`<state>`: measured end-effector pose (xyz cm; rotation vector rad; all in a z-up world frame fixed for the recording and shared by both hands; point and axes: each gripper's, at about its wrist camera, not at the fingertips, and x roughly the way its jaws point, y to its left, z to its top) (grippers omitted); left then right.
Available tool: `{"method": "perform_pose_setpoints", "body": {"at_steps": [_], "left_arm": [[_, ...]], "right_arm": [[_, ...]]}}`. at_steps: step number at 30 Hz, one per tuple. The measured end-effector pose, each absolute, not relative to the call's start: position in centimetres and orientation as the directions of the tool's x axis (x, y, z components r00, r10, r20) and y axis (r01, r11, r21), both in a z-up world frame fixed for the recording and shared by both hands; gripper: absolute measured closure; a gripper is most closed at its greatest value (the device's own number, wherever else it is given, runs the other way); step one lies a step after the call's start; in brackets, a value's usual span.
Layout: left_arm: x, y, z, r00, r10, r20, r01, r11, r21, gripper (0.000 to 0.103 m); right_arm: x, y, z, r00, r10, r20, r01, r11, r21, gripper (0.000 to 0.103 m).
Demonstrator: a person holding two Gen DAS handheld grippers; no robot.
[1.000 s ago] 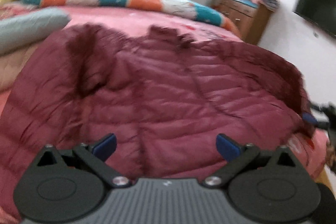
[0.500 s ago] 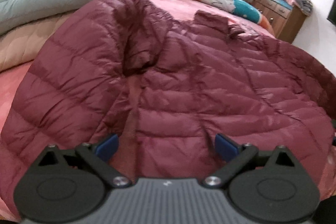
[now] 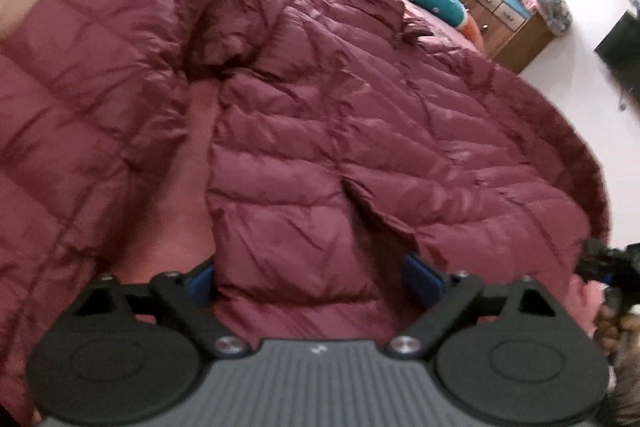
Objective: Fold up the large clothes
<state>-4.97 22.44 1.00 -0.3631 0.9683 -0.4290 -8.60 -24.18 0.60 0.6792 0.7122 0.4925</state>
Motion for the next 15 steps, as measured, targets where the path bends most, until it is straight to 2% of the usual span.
{"method": "perform_pose_setpoints", "body": {"at_steps": [3, 10, 13, 15], "left_arm": [[-4.7, 23.1, 1.5, 0.477, -0.58, -0.66, 0.162, 0.796, -0.583, 0.022], [-3.8, 22.3, 7.1, 0.58, -0.674, -0.458, 0.289, 0.695, -0.658, 0.02], [-2.9, 21.4, 8.6, 0.613, -0.651, -0.448, 0.323, 0.724, -0.609, 0.02], [-2.9, 21.1, 8.7, 0.619, -0.638, -0.459, 0.323, 0.739, -0.592, 0.02]], "right_arm": [[-8.6, -23.4, 2.1, 0.648, 0.655, -0.389, -0.225, 0.652, 0.724, 0.0], [-8.0, -21.2, 9.0, 0.684, 0.694, -0.226, -0.374, 0.599, 0.708, 0.0], [-6.5, -19.8, 11.3, 0.716, 0.653, -0.245, -0.362, 0.648, 0.67, 0.0], [-5.3, -18.5, 11.8, 0.724, 0.618, -0.306, -0.336, 0.703, 0.627, 0.0]]}}
